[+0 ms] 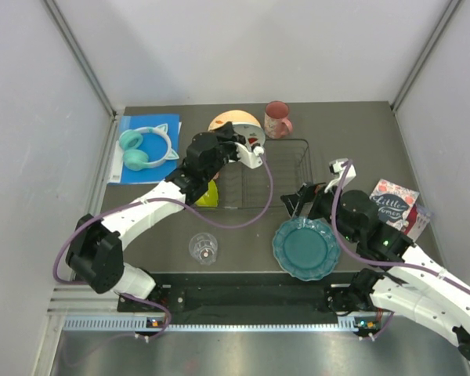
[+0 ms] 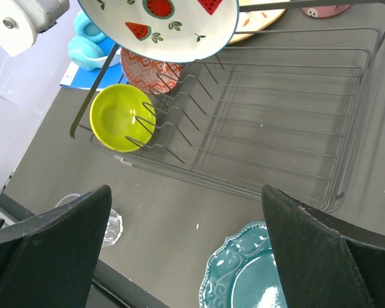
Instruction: Load the mixed dishes into the dish rack
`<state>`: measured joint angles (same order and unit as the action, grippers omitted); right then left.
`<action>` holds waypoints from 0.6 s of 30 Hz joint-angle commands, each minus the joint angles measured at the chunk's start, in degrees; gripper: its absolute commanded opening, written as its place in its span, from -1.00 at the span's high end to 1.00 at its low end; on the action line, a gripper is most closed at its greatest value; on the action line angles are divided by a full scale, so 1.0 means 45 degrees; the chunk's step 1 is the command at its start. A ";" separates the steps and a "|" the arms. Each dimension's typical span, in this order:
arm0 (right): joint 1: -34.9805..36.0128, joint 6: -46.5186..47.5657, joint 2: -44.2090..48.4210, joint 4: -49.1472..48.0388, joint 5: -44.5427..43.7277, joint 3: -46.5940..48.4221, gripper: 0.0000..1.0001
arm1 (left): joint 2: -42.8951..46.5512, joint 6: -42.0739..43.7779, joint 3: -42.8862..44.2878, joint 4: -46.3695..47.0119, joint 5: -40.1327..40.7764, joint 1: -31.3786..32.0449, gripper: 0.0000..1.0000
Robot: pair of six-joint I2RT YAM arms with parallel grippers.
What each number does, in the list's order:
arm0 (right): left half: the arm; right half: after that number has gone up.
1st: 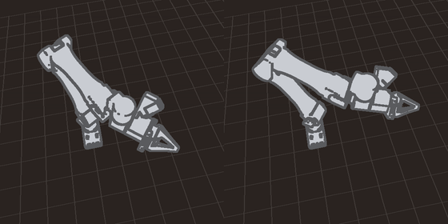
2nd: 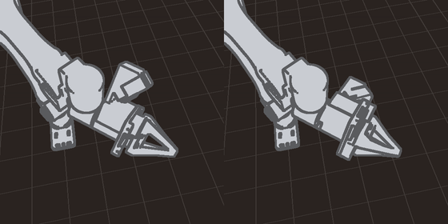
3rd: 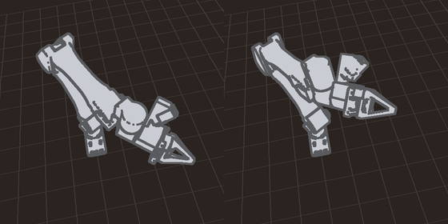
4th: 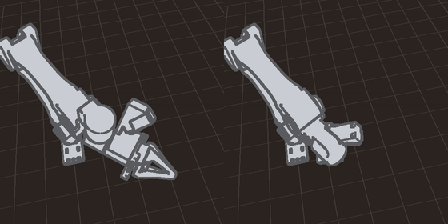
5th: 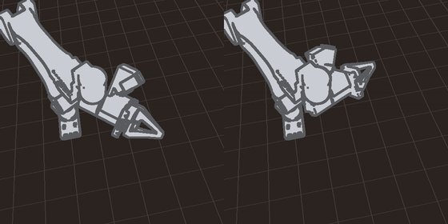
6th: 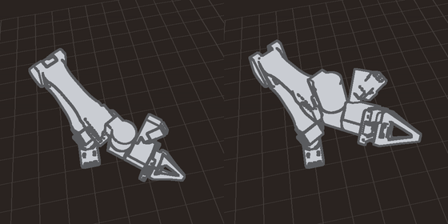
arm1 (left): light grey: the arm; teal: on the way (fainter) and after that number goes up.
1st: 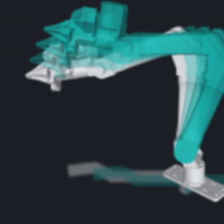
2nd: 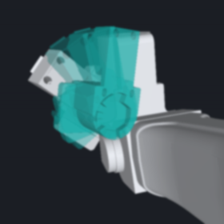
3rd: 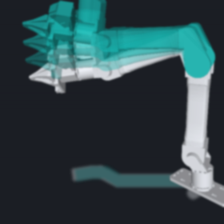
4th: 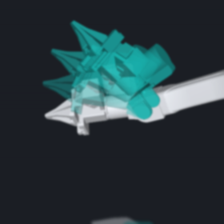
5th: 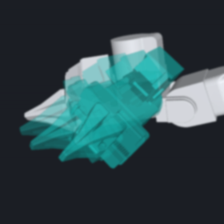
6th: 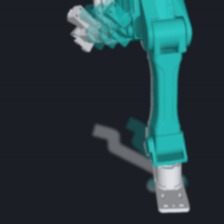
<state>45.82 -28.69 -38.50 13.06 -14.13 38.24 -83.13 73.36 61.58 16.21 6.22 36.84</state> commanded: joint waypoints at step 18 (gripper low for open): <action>-0.0183 -0.0051 0.0294 -0.0402 -0.0102 -0.0236 -0.99 | 0.1403 0.2484 -0.1888 0.3625 -0.1787 0.0036 1.00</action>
<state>45.56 -28.71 -37.50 13.04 -14.11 36.99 -79.64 79.77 53.17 24.36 1.17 37.04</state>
